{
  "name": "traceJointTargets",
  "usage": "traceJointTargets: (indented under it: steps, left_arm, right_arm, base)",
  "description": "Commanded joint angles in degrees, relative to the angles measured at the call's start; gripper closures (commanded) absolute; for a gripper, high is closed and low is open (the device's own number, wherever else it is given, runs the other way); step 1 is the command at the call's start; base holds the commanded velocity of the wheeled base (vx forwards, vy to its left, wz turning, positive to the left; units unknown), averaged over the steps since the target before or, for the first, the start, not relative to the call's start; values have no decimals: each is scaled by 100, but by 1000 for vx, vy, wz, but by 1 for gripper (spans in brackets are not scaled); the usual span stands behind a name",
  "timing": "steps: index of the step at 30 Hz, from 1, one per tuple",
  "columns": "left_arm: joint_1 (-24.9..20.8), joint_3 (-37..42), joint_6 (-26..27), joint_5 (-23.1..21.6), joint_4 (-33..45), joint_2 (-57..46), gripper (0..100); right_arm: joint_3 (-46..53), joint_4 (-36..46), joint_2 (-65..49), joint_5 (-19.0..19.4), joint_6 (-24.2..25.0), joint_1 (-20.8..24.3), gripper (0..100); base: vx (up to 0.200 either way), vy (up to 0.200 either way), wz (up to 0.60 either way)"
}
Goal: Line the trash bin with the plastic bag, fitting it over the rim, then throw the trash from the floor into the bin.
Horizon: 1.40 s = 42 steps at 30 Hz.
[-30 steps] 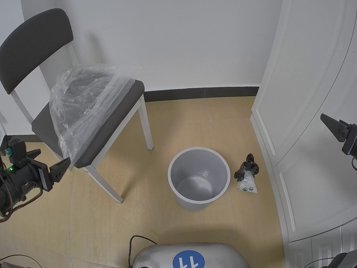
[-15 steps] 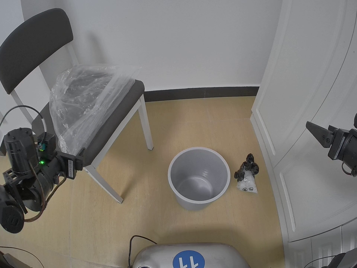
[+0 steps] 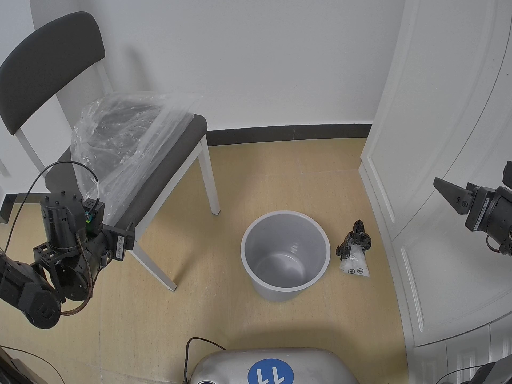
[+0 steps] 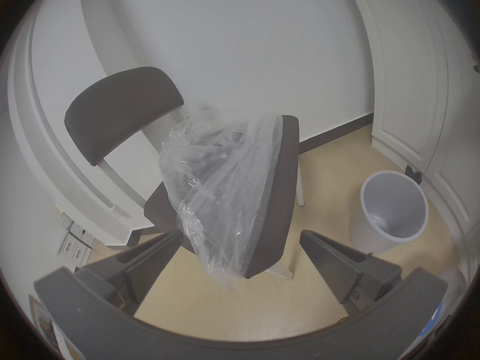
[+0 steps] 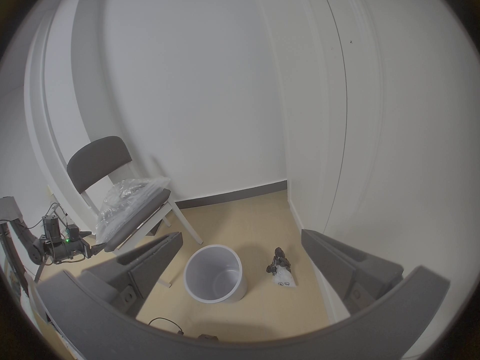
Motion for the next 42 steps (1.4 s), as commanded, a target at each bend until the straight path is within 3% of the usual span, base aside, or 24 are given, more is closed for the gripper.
traceJointTargets:
  steps: [1, 23, 24, 34, 42]
  left_arm:
    - [96, -16, 30, 7, -1, 52, 0]
    - [685, -227, 48, -28, -9, 254, 0]
    - [685, -227, 48, -28, -9, 254, 100]
    - [738, -297, 30, -28, -62, 254, 100]
    - [711, -218, 56, -37, -625, 166, 100]
  right_arm:
    - [-10, -4, 58, 10, 15, -1, 0]
    - [16, -215, 137, 1, 24, -10, 0]
    - [16, -215, 137, 1, 24, -10, 0]
    - [7, -215, 75, 1, 24, -1, 0]
    - [25, -215, 84, 1, 24, 105, 0]
  base:
    - [0, 0, 0]
    - [0, 0, 0]
    - [0, 0, 0]
    - [0, 0, 0]
    - [0, 0, 0]
